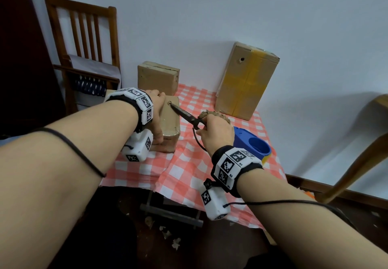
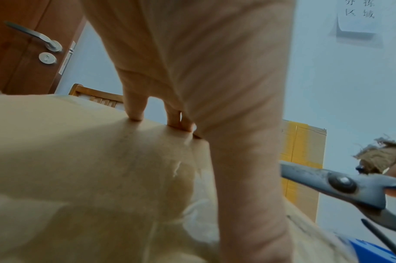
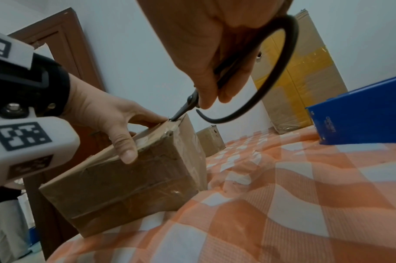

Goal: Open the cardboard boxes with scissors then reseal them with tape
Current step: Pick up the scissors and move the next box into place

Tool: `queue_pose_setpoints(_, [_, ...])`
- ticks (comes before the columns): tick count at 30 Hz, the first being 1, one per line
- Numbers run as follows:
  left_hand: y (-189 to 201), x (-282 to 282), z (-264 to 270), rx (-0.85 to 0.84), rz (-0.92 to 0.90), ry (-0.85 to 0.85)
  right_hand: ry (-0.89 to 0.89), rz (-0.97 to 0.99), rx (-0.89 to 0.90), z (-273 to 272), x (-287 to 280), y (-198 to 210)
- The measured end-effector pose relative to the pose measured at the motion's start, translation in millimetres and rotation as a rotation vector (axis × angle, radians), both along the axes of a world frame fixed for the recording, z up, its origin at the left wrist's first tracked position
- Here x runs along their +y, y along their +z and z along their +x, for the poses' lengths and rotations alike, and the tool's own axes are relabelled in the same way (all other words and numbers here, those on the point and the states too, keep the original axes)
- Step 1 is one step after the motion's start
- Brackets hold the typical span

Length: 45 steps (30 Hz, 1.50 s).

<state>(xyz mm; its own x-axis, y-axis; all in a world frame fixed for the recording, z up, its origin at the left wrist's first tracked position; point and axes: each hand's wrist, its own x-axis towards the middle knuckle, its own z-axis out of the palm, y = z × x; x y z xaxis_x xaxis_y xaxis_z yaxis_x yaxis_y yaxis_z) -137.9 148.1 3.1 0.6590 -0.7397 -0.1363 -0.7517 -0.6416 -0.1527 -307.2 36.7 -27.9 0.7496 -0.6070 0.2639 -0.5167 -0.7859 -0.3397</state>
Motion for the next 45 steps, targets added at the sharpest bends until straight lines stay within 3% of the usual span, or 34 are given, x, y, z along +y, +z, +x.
queue_pose_setpoints(13, [-0.3,1.0,-2.7,-0.014,-0.013,0.003,0.014,0.035,-0.035,-7.6,-5.8,-4.6])
queue_pose_setpoints(23, [0.6,-0.9,-3.8,-0.007,-0.013,0.012,0.071,0.358,-0.109,-8.1,-11.4,-3.9])
queue_pose_setpoints(32, [4.0,1.8,-8.1,-0.009,-0.015,0.024,0.049,0.123,-0.105,-6.2,-13.6,-17.3])
queue_pose_setpoints(41, [7.6,3.9,-17.6,-0.019,-0.007,0.036,0.049,0.195,-0.196,-13.8,-22.5,-8.3])
queue_pose_setpoints(45, [5.9,5.2,-24.2,-0.094,0.013,0.027,0.038,0.168,-0.093,-19.4,-25.5,8.7])
